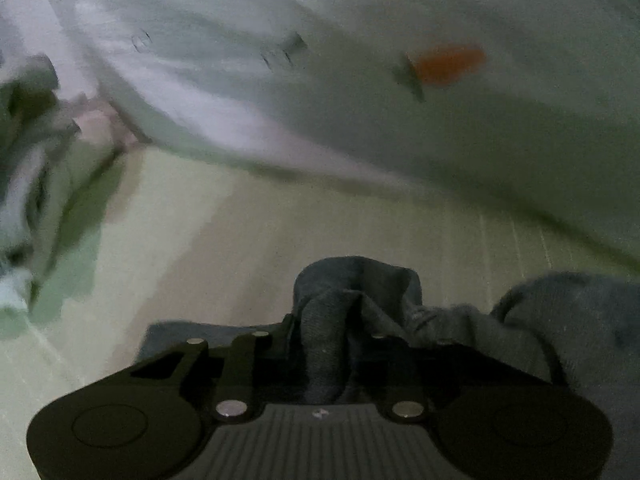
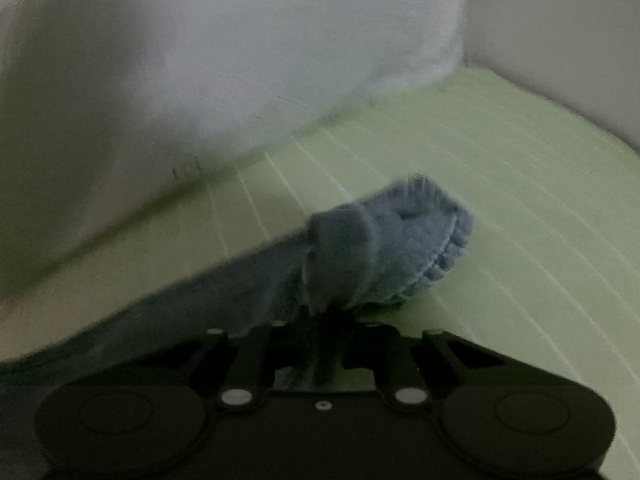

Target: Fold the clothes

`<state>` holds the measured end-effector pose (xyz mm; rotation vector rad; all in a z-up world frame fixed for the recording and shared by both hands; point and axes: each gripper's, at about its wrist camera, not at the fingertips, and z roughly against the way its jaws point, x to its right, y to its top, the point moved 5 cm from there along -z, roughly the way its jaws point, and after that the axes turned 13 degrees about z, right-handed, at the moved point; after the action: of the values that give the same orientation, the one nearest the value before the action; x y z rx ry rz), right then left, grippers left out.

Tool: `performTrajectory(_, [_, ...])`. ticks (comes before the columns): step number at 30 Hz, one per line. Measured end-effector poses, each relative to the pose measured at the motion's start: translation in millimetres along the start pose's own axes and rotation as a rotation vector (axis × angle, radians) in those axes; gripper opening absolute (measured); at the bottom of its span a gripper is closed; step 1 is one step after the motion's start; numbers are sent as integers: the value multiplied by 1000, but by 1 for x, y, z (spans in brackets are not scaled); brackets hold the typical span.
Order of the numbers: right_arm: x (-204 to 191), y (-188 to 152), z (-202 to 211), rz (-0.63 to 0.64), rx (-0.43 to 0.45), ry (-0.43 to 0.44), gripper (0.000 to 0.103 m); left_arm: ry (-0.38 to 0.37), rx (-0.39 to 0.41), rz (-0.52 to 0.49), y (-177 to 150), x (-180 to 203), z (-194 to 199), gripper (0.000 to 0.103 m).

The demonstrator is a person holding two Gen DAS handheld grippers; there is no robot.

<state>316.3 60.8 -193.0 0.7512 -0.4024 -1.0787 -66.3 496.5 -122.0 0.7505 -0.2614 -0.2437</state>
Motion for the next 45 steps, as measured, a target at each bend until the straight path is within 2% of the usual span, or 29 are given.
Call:
performTrajectory(2, [-1, 32, 2, -14, 78, 17, 12, -18, 61, -1, 25, 0, 11, 25])
performTrajectory(5, [8, 87, 21, -38, 243, 0, 11, -31, 128, -32, 42, -3, 35, 25])
performTrajectory(10, [33, 137, 65, -91, 447, -51, 11, -111, 129, -72, 23, -5, 79, 25])
performTrajectory(12, [41, 139, 71, -72, 468, -98, 12, -135, 121, -96, 6, -2, 95, 25])
performTrajectory(15, [52, 121, 62, -30, 414, -183, 12, -171, 90, -111, -22, -3, 121, 24])
performTrajectory(19, [81, 65, 50, -155, 262, -208, 12, -170, 46, -136, -54, -12, 146, 22])
performTrajectory(22, [98, 23, 55, -185, 190, -247, 12, -164, -9, -127, -82, -19, 164, 21])
performTrajectory(25, [122, -9, 71, -229, 159, -276, 12, -154, -48, -114, -103, -25, 177, 20])
performTrajectory(33, [185, -41, 115, -265, 154, -353, 12, -163, -151, -88, -160, -33, 207, 19])
performTrajectory(37, [192, -51, 113, -248, 86, -395, 15, -160, -222, -67, -188, -46, 216, 23])
performTrajectory(40, [185, -64, 115, -205, 21, -403, 23, -178, -258, -36, -192, -59, 226, 28])
performTrajectory(42, [175, -67, 116, -183, 2, -392, 53, -216, -249, 19, -183, -68, 237, 34])
performTrajectory(45, [166, -71, 117, -216, -2, -339, 72, -302, -232, 146, -162, -80, 248, 42])
